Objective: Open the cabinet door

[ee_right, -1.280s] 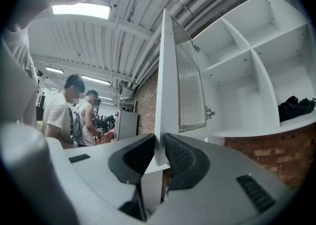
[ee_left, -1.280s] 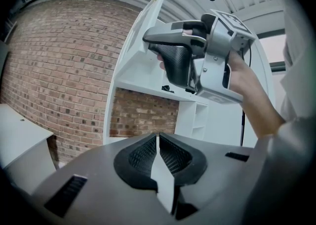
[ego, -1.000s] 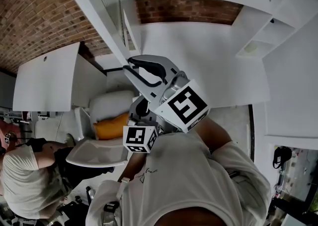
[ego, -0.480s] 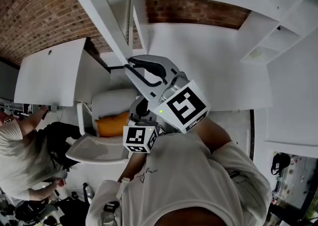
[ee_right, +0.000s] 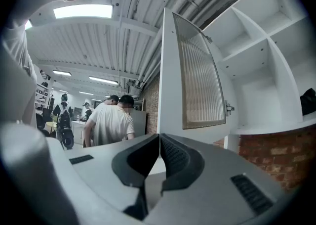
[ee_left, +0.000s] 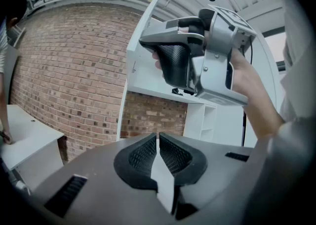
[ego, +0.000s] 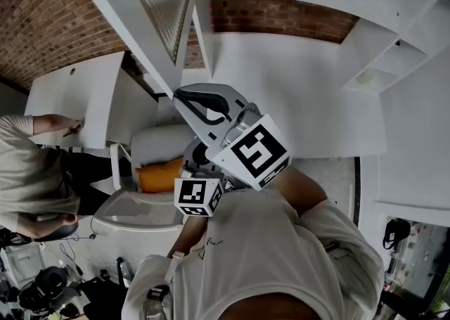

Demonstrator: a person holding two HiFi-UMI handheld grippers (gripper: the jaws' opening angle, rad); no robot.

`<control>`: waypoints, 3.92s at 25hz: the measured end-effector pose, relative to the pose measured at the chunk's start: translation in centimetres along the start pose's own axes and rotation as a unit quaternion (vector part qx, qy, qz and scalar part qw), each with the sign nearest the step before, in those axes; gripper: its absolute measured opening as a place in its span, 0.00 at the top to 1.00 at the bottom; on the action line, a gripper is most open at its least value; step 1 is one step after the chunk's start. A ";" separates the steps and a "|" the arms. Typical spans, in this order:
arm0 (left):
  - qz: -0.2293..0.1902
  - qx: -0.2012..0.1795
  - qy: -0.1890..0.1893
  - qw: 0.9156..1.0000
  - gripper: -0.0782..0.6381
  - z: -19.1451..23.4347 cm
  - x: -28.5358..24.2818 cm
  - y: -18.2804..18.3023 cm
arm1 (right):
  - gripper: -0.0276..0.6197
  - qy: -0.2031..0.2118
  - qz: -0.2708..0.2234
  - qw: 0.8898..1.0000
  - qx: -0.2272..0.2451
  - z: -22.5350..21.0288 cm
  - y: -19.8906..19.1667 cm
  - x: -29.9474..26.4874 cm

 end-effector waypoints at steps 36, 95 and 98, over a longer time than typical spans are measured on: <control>0.013 0.001 -0.035 0.999 0.85 -3.3 -0.5 -0.9 | 0.92 -0.121 0.068 0.990 -0.036 -3.3 -5.4 10.8; 0.020 -0.014 -0.042 0.999 0.85 -4.2 -2.2 -0.9 | 0.92 -0.261 0.155 0.930 -0.208 -2.8 -16.4 24.6; 0.019 -0.010 -0.043 0.999 0.85 -4.1 -2.5 -0.9 | 0.92 -0.253 0.143 0.932 -0.217 -3.0 -16.2 24.4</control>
Point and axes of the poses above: the fingertips, and each gripper's own axes: x backward along the fingers, z to its left, y out of its top, the point moved 5 cm from there along x, backward along the fingers, and after that the axes turned 13 degrees about y, right-handed, at the moved point
